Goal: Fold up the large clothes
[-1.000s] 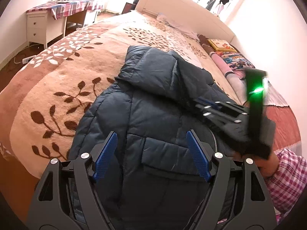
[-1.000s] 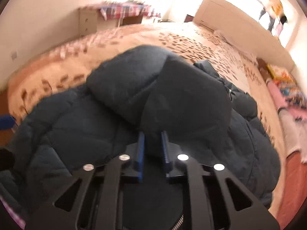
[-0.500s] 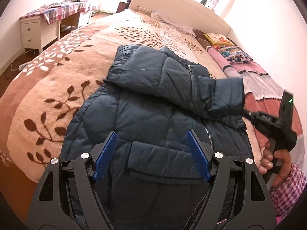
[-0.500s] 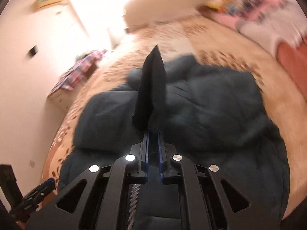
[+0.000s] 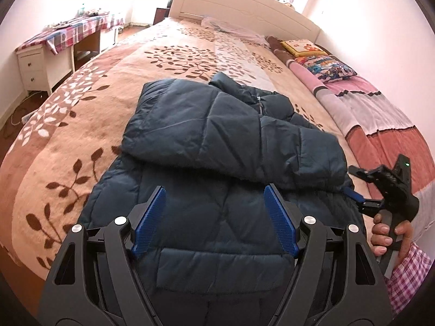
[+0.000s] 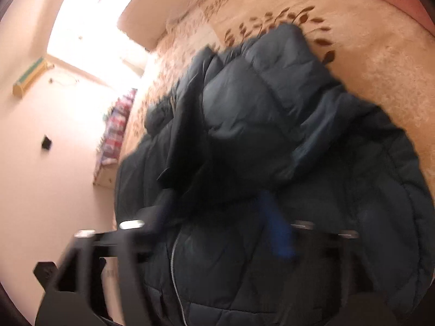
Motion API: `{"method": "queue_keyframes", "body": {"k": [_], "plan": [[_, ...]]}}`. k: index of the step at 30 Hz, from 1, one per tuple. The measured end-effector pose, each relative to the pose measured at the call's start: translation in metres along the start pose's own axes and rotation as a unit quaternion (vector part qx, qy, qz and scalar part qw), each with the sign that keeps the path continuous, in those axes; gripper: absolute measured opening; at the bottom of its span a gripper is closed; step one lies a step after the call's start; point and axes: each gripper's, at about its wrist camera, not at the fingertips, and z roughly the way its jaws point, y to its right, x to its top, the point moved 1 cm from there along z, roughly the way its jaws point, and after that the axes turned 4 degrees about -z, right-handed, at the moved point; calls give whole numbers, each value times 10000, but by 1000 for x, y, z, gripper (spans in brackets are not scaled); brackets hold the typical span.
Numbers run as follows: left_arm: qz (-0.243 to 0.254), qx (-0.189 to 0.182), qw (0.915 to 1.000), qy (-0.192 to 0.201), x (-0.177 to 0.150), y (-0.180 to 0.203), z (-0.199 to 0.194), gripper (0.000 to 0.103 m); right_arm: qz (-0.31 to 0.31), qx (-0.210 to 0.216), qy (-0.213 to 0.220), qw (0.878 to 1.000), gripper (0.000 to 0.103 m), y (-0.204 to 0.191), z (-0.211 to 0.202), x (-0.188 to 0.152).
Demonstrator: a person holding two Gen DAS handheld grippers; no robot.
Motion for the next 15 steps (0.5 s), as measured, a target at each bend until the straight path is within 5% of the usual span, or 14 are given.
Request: {"method": "queue_keyframes", "body": {"k": [5, 12, 13, 15], "plan": [[59, 77, 9999, 25, 11, 7, 10, 74, -143, -132, 169, 9997, 73, 2, -6, 12], [219, 320, 9992, 141, 37, 18, 34, 74, -265, -302, -134, 9991, 73, -10, 35, 18], [216, 379, 9990, 139, 40, 18, 39, 74, -294, -413, -243, 9984, 71, -13, 45, 17], [202, 475, 9986, 128, 45, 17, 47, 74, -342, -626, -404, 9966, 52, -16, 60, 15]]}}
